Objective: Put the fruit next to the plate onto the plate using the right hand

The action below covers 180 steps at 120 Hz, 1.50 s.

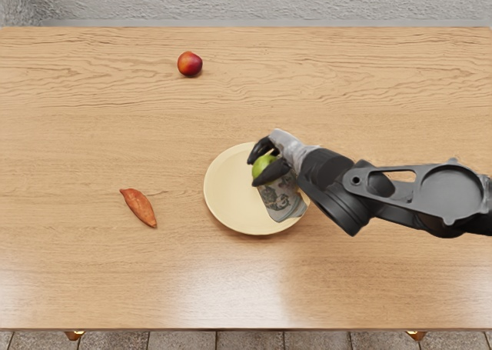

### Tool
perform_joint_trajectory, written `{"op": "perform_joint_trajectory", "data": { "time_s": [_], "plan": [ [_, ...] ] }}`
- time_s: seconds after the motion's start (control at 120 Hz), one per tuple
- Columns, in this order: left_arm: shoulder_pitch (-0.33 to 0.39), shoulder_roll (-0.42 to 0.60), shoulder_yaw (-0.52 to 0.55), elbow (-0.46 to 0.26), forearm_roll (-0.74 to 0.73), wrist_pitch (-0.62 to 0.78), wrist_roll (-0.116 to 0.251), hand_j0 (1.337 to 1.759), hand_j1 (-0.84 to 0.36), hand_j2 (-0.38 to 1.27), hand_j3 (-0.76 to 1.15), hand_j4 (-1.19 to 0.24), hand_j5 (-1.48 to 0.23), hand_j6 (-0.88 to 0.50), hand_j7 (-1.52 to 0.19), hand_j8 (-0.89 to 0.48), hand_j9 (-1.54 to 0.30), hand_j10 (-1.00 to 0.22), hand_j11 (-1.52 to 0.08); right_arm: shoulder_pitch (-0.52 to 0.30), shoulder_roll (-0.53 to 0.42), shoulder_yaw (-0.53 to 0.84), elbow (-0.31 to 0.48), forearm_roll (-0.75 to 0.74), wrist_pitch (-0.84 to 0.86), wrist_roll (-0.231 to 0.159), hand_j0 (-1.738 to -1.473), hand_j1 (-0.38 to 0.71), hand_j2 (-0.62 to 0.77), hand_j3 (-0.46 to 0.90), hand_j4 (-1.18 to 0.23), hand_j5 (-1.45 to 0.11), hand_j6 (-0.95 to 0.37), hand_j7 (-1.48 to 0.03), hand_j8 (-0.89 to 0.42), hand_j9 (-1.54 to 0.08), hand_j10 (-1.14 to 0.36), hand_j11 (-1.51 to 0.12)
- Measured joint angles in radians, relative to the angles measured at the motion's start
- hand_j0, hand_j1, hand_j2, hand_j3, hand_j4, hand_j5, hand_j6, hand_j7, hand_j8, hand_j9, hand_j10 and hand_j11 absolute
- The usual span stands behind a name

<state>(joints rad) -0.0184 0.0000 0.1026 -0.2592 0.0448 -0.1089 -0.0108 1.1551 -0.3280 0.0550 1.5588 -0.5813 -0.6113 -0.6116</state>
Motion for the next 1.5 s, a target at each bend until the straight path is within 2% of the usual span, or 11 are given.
{"op": "perform_joint_trajectory", "data": {
  "time_s": [0.058, 0.158, 0.258, 0.358, 0.458, 0.617, 0.742, 0.9, 1.142, 1.367, 1.5],
  "plan": [
    [0.000, 0.000, 0.000, 0.000, 0.000, 0.000, 0.000, 1.658, 0.35, 0.00, 0.00, 0.00, 0.00, 0.00, 0.00, 0.00, 0.00, 0.00, 0.00, -0.015, 0.018, 0.000, -0.011, 0.000, 0.001, 0.000, -1.643, 0.35, 0.21, 0.00, -0.81, -1.17, -0.41, -1.10, -0.19, -1.16, -0.33, -1.18],
    [0.000, 0.000, 0.000, 0.000, 0.000, 0.000, 0.000, 1.658, 0.35, 0.00, 0.00, 0.00, 0.00, 0.00, 0.00, 0.00, 0.00, 0.00, 0.00, -0.021, 0.016, 0.025, -0.013, -0.017, 0.000, 0.001, -1.649, 0.10, 0.12, 0.00, -0.52, -0.74, -0.27, -0.70, -0.14, -0.73, -0.22, -0.75],
    [0.000, 0.000, 0.000, 0.000, 0.000, 0.000, 0.000, 1.658, 0.35, 0.00, 0.00, 0.00, 0.00, 0.00, 0.00, 0.00, 0.00, 0.00, 0.00, -0.012, 0.005, 0.044, -0.004, -0.024, 0.000, 0.001, -1.652, -0.06, 0.07, 0.00, -0.33, -0.47, -0.18, -0.44, -0.09, -0.46, -0.14, -0.47],
    [0.000, 0.000, 0.000, 0.000, 0.000, 0.000, 0.000, 1.658, 0.35, 0.00, 0.00, 0.00, 0.00, 0.00, 0.00, 0.00, 0.00, 0.00, 0.00, -0.005, -0.065, 0.102, 0.007, -0.026, 0.013, 0.001, -1.655, -0.16, 0.04, 0.00, -0.21, -0.30, -0.12, -0.28, -0.07, -0.30, -0.10, -0.30],
    [0.000, 0.000, 0.000, 0.000, 0.000, 0.000, 0.000, 1.658, 0.35, 0.00, 0.00, 0.00, 0.00, 0.00, 0.00, 0.00, 0.00, 0.00, 0.00, -0.034, -0.136, 0.239, 0.023, -0.026, 0.169, 0.001, -1.656, -0.22, 0.03, 0.00, -0.14, -0.20, -0.08, -0.19, -0.05, -0.19, -0.07, -0.20],
    [0.000, 0.000, 0.000, 0.000, 0.000, 0.000, 0.000, 1.658, 0.35, 0.00, 0.00, 0.00, 0.00, 0.00, 0.00, 0.00, 0.00, 0.00, 0.00, -0.227, -0.185, 0.566, 0.031, -0.026, 0.567, 0.001, -1.657, -0.27, 0.01, 0.00, -0.08, -0.11, -0.05, -0.10, -0.04, -0.11, -0.05, -0.11],
    [0.000, 0.000, 0.000, 0.000, 0.000, 0.000, 0.000, 1.658, 0.35, 0.00, 0.00, 0.00, 0.00, 0.00, 0.00, 0.00, 0.00, 0.00, 0.00, -0.390, -0.194, 0.735, 0.031, -0.022, 0.806, 0.001, -1.658, -0.29, 0.00, 0.00, -0.06, -0.08, -0.04, -0.07, -0.03, -0.08, -0.04, -0.08],
    [0.000, 0.000, 0.000, 0.000, 0.000, 0.000, 0.000, 1.658, 0.35, 0.00, 0.00, 0.00, 0.00, 0.00, 0.00, 0.00, 0.00, 0.00, 0.00, -0.601, -0.190, 1.025, 0.019, 0.005, 1.120, 0.037, -1.658, -0.31, 0.00, 0.00, -0.04, -0.05, -0.03, -0.05, -0.03, -0.05, -0.03, -0.05],
    [-0.038, 0.000, -0.001, 0.000, 0.000, 0.000, 0.000, 1.658, 0.35, 0.00, 0.00, 0.00, 0.00, 0.00, 0.00, 0.00, 0.00, 0.00, 0.00, -0.785, -0.196, 1.270, -0.099, 0.277, 1.212, 0.052, -1.658, -0.32, 0.00, 0.00, -0.03, -0.04, -0.03, -0.04, -0.03, -0.04, -0.03, -0.04],
    [-0.028, 0.000, 0.001, 0.000, 0.000, 0.000, 0.000, 1.658, 0.35, 0.00, 0.00, 0.00, 0.00, 0.00, 0.00, 0.00, 0.00, 0.00, 0.00, -1.045, -0.189, 1.496, -0.141, 0.510, 1.221, 0.053, -1.658, -0.32, 0.00, 0.00, -0.02, -0.03, -0.02, -0.03, -0.02, -0.03, -0.02, -0.03],
    [-0.004, 0.000, 0.001, 0.000, 0.000, 0.000, 0.000, 1.658, 0.35, 0.00, 0.00, 0.00, 0.00, 0.00, 0.00, 0.00, 0.00, 0.00, 0.00, -1.107, -0.187, 1.561, -0.156, 0.554, 1.222, 0.053, -1.658, -0.32, 0.00, 0.00, -0.02, -0.03, -0.02, -0.03, -0.02, -0.03, -0.02, -0.03]
  ]
}}
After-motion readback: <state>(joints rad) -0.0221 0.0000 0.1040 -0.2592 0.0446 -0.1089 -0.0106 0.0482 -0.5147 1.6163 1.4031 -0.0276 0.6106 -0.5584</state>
